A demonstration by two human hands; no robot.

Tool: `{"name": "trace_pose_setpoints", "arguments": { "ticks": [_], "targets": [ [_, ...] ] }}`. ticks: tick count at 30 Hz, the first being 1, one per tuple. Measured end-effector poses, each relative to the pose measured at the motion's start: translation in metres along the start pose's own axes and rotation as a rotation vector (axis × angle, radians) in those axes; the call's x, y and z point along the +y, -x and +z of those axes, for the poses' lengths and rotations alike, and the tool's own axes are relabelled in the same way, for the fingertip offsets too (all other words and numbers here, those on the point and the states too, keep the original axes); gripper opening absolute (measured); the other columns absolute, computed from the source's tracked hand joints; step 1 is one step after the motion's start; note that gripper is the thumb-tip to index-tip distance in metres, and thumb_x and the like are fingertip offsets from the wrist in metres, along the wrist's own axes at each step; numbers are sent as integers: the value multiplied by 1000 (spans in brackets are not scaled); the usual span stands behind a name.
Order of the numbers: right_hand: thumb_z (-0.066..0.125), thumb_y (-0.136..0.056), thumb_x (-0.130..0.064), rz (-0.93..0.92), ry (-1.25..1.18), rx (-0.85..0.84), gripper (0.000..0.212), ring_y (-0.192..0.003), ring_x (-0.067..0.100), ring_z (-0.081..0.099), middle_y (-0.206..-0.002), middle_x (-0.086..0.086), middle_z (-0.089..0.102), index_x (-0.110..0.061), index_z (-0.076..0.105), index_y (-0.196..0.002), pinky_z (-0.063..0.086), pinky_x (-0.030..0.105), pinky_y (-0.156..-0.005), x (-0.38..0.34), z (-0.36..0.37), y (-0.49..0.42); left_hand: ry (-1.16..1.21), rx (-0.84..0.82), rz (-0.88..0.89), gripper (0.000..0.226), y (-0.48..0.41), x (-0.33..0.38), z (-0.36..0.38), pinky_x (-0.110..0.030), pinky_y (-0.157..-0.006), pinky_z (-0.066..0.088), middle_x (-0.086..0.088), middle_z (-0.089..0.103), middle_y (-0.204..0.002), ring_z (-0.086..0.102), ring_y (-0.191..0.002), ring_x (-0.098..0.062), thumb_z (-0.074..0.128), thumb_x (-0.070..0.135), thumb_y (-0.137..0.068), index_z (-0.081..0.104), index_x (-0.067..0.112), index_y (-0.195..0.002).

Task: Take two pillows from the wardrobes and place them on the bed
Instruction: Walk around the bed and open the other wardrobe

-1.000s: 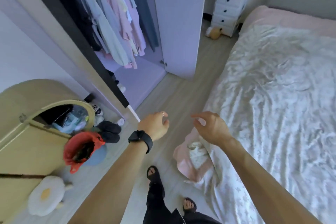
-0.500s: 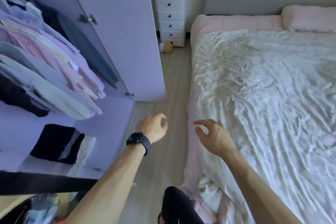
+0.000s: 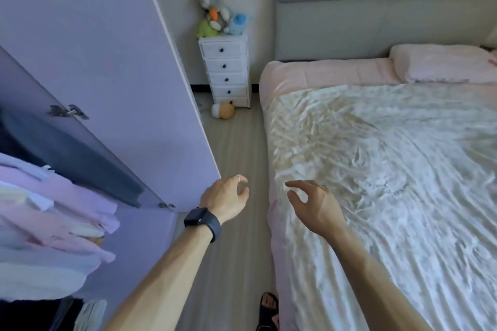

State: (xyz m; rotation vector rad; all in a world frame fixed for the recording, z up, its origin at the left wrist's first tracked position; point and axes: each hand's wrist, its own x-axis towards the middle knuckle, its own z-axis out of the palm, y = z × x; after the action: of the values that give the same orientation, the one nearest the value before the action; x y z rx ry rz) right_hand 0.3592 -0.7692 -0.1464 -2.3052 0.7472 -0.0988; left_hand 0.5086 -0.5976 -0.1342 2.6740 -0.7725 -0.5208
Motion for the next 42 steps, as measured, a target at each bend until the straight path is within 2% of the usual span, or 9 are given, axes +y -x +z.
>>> {"name": "trace_pose_setpoints", "arguments": {
  "ticks": [4,7,15,21,25,29,33,37,42],
  "targets": [
    [52,-98,-36,9,10,-9,30,-126,22,53,-131,-5,62,-36,65,-125,42,26,-87,-17,-17,-68,25,38,31,35,-67,12,-38,-33,-90,50,13,62,-131,59,-117,-16,43,41,-98,56,34,-130],
    [52,-98,-37,17,1,-7,30,-125,23,54,-131,-4,62,-36,65,-125,46,31,-92,-26,-24,-113,27,36,59,35,-112,16,-55,-32,-88,50,14,60,-134,59,-118,-15,44,40,-98,56,32,-131],
    [54,-98,-35,51,34,5,31,-119,23,61,-133,1,63,-31,67,-125,48,32,-96,-39,-23,-242,93,-28,98,32,-241,12,-71,-41,-85,56,4,70,-115,67,-99,-21,47,37,-97,59,29,-126],
    [53,-97,-37,127,42,-46,30,-121,22,59,-131,0,63,-34,66,-124,50,35,-95,-38,-11,-318,73,-79,59,32,-319,-1,-77,-40,-86,55,4,69,-119,67,-102,-21,49,36,-96,59,29,-126],
    [52,-97,-37,132,43,-120,31,-123,22,59,-131,-2,64,-34,66,-124,51,36,-97,-36,-1,-370,100,-118,-4,33,-369,-6,-76,-40,-86,56,7,68,-119,66,-100,-18,50,37,-96,59,28,-126],
    [49,-98,-40,91,84,-184,31,-121,19,59,-132,-7,63,-36,66,-124,53,34,-91,-39,7,-437,179,-123,-118,33,-424,-12,-73,-35,-86,55,6,69,-117,67,-98,-15,51,34,-97,60,24,-127],
    [50,-97,-39,-10,81,-277,32,-118,19,61,-130,-4,65,-35,67,-124,52,31,-93,-47,15,-507,232,-78,-269,34,-474,-17,-90,-25,-81,43,9,63,-128,62,-112,-16,49,33,-99,58,25,-131],
    [52,-97,-39,-118,110,-379,31,-120,22,59,-130,-1,65,-33,67,-124,48,36,-102,-78,25,-571,290,-2,-385,35,-512,-37,-119,-28,-89,47,5,64,-130,60,-116,-18,49,33,-98,58,24,-131],
    [52,-98,-40,-340,192,-495,31,-121,22,58,-134,-5,63,-35,66,-125,47,33,-99,-146,44,-646,373,153,-582,33,-536,-77,-156,-30,-91,47,6,63,-129,59,-116,-18,48,31,-97,60,27,-128]
  ]
}}
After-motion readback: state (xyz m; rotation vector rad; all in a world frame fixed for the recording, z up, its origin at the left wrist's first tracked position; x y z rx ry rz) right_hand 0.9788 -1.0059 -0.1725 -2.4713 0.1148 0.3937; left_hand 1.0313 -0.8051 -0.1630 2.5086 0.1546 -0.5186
